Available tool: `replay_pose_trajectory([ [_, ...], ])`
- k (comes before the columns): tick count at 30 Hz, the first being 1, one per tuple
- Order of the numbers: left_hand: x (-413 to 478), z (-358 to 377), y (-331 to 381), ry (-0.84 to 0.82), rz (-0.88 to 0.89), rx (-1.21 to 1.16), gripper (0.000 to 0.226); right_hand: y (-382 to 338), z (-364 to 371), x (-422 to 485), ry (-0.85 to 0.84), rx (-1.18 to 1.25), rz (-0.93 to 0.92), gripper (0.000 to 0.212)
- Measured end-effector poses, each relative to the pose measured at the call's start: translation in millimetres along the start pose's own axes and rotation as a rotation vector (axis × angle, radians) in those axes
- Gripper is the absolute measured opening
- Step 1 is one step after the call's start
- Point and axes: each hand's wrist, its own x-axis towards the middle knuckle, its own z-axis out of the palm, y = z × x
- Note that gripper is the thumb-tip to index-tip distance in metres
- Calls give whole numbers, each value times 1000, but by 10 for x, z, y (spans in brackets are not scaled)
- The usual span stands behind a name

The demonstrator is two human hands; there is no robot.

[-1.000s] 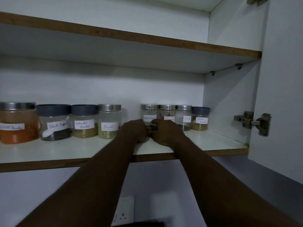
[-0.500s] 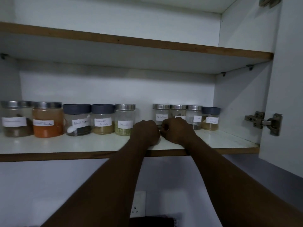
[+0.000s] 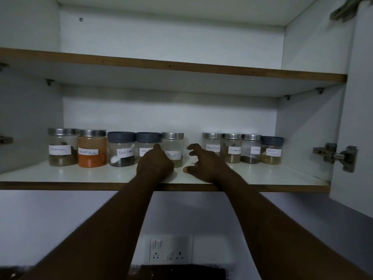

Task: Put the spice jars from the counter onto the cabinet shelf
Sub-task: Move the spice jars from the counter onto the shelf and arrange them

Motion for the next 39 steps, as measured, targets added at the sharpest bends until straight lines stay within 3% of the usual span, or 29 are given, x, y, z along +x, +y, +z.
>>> replay_pose_trajectory([
  [7,288,144,50,-174,171,85,65,56,90,149,-11,-88,-19,97],
  [11,484,288,218,-318,245,269,83,129,158,265,-10,-162,35,94],
  [17,686,438,374,-405,256,400,83,229,226,362,-44,-185,97,87],
  [27,715,510,296,-305,320,458,74,188,179,359,-119,-248,153,88],
  [34,486,440,246,-183,357,494,35,81,81,205,-6,-241,101,66],
  [39,183,298,117,-27,317,399,30,4,25,152,-11,-225,76,40],
])
